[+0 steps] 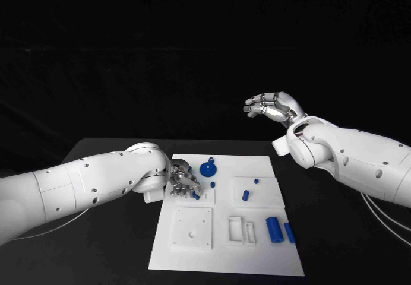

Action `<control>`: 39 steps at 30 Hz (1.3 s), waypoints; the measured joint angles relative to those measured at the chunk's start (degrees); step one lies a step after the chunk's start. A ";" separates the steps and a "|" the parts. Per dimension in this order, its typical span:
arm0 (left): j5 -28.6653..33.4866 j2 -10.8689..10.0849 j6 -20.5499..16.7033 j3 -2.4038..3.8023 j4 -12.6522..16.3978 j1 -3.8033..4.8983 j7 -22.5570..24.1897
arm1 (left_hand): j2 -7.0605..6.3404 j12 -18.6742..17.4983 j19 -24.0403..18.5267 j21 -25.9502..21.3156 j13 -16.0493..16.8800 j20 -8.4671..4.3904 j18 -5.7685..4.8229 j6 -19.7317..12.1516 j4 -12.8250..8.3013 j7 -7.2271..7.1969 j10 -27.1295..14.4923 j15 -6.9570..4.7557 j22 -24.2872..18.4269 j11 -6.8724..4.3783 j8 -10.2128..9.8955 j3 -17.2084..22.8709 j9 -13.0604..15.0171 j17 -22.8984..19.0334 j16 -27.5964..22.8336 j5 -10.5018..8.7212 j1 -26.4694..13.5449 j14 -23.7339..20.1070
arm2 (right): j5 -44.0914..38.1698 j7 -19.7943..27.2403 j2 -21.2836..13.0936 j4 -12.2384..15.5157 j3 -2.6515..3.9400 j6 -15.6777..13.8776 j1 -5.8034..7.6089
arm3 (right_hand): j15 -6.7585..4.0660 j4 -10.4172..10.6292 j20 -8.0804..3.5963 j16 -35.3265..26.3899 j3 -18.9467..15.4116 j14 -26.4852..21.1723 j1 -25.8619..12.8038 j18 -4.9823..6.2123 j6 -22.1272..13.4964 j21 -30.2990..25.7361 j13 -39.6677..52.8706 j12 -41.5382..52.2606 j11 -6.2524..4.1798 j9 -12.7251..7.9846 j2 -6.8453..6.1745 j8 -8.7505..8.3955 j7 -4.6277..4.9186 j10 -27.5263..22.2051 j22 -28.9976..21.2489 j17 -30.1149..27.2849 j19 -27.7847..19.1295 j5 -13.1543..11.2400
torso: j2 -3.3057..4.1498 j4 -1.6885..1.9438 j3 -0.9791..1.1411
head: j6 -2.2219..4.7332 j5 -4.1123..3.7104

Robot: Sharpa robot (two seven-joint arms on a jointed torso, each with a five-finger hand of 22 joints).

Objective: Assemble the parts on the task board

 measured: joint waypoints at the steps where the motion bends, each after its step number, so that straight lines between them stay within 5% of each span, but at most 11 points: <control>1: -0.15 -0.04 -0.11 0.01 0.09 -0.02 0.01 | 0.00 0.00 0.00 0.00 0.00 0.00 0.00 0.00 -0.01 0.00 0.00 0.00 0.00 0.00 0.00 -0.01 0.04 0.00 0.00 0.00 0.00 0.00 | 0.00 0.00 0.01 0.01 0.00 0.02 0.00 | 0.00 -0.10 0.00 0.00 -0.10 0.00 0.00 0.00 -0.04 0.00 -0.05 0.00 0.00 0.00 0.00 0.00 -0.04 0.00 0.00 0.00 0.00 0.00 | 0.00 -0.01 0.00 | -0.01 0.00; 18: -1.82 -3.23 -4.63 0.02 4.31 -0.96 1.24 | 0.00 0.27 0.41 0.00 0.05 0.00 0.00 0.00 -0.03 0.00 -0.02 0.00 0.00 0.02 -0.32 -0.01 2.07 -0.07 0.00 -0.03 0.01 0.00 | 0.05 -0.01 -0.18 -0.06 0.00 0.27 -0.01 | -0.01 0.00 0.20 -0.23 -0.31 0.00 0.00 0.01 -0.20 -0.23 -0.64 -0.22 0.21 -0.11 0.00 0.00 -0.20 0.20 -0.05 -0.31 -0.20 0.00 | 0.01 -0.05 0.00 | 0.03 -0.10; 39: -3.07 -6.77 -15.23 -0.23 10.03 -1.99 2.73 | 0.00 0.49 0.62 0.00 0.09 -0.21 -0.01 0.01 0.28 -0.01 -0.11 0.00 0.01 0.11 -0.55 0.58 2.07 -0.46 0.22 -0.93 0.01 0.00 | 0.18 -0.03 -0.21 -0.36 0.00 0.73 -0.21 | -0.01 0.15 0.40 -0.22 -0.78 -0.01 -0.24 0.02 -0.20 -0.23 -1.40 -0.22 0.21 -0.24 0.24 0.20 -0.20 0.20 -0.16 -0.72 -0.40 0.05 | -0.01 0.05 0.00 | -0.47 -0.33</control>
